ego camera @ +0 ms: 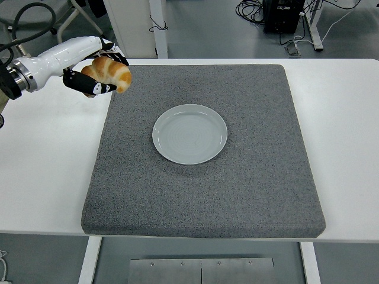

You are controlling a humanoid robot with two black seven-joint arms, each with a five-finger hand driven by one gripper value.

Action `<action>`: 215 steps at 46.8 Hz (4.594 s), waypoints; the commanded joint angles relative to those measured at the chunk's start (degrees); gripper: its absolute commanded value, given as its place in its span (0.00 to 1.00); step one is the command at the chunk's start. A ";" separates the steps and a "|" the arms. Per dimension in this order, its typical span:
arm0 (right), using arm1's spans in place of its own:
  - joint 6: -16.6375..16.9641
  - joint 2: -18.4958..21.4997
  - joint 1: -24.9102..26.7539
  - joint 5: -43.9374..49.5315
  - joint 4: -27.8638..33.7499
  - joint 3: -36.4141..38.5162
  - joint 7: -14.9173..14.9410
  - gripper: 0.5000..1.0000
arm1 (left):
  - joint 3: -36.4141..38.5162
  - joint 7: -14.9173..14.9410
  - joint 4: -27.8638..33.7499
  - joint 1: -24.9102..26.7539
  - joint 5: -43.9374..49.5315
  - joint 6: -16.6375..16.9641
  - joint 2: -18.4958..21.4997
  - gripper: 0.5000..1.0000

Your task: Place the bread on the plate

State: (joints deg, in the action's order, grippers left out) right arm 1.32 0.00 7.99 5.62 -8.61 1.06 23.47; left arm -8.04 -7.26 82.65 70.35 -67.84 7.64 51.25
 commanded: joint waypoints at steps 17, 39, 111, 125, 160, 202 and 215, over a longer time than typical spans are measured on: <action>0.00 0.00 0.01 0.00 0.00 0.00 0.08 1.00 | 0.39 0.22 -2.59 5.68 -0.09 -1.84 -5.19 0.00; 0.00 0.00 0.01 0.00 0.00 0.00 -0.01 1.00 | 0.48 0.22 -7.07 7.44 -0.27 -2.28 -13.89 0.00; 0.00 0.00 -0.08 0.00 0.00 0.00 -0.01 1.00 | 6.71 -0.65 -24.65 -2.23 -9.24 -1.05 -37.19 0.00; 0.09 0.00 0.01 0.00 0.00 0.00 -0.01 1.00 | 8.30 -1.18 -26.93 -3.99 -9.24 0.35 -39.03 0.00; 0.00 0.00 0.01 0.00 0.00 0.00 -0.01 1.00 | 9.09 -2.15 -28.78 -6.36 -9.15 1.85 -38.77 0.00; 0.00 0.00 0.01 0.00 0.00 0.00 -0.01 1.00 | 8.12 -1.36 -19.81 -0.57 -1.24 -0.08 -31.74 0.95; 0.00 0.00 0.01 0.00 0.00 0.00 -0.01 1.00 | 7.77 -1.80 -19.90 3.57 10.36 -0.17 -29.19 0.95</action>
State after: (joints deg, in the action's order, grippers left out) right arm 1.35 0.00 7.95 5.63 -8.61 1.05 23.47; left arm -0.26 -9.05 62.77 73.35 -59.88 7.47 21.60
